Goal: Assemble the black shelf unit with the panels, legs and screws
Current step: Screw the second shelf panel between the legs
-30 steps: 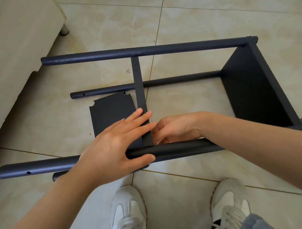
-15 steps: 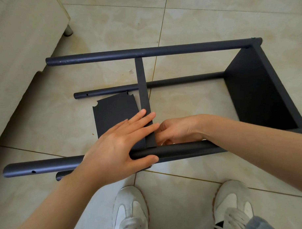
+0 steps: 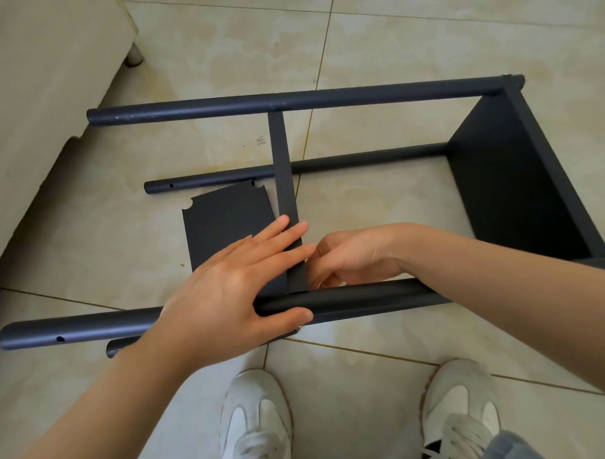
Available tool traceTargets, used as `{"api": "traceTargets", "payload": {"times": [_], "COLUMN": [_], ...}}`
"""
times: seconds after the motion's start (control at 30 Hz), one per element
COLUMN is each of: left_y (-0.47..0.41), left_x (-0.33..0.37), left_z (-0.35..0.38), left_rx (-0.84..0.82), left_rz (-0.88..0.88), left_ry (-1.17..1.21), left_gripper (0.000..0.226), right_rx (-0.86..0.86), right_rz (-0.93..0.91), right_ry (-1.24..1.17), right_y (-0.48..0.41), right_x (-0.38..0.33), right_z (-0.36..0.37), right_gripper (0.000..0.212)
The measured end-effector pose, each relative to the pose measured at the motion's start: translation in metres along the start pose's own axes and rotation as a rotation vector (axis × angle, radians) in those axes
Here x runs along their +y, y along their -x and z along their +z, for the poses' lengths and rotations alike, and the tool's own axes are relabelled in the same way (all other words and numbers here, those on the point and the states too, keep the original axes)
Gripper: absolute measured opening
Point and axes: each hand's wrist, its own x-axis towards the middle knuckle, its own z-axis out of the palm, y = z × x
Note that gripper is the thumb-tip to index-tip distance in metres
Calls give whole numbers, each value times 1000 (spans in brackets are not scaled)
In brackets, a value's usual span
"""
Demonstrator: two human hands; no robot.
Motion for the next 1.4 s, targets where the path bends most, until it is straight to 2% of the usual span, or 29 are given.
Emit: {"api": "traceTargets", "payload": {"times": [0.37,0.47,1.0,1.13,1.27,1.4], "left_y": [1,1,1,1,2,2], "left_x": [2,3,4,4,3,4], "left_z": [0,0,0,0,0,-1], "left_rx": [27,40,37,30,34,24], "left_rz": [7,6,14,21,23,20], "left_ry": [3,4,-8,-15,-13,-2], "left_gripper": [73,71,69,69,68,69], "right_rx": [-18,-20,-175,-193,-207,-241], "right_rz": [-13,-12,27,53,70,67], "right_ry": [-41,-27,-28,-23,-1,-69], "right_y": [3,1,-11,-15,-20,-23], "right_x": [0,1,-2,-2,-4,-1], "right_z": [0,0,-14,-15,-13,-15], "right_gripper": [20,16,15,38,18,16]}}
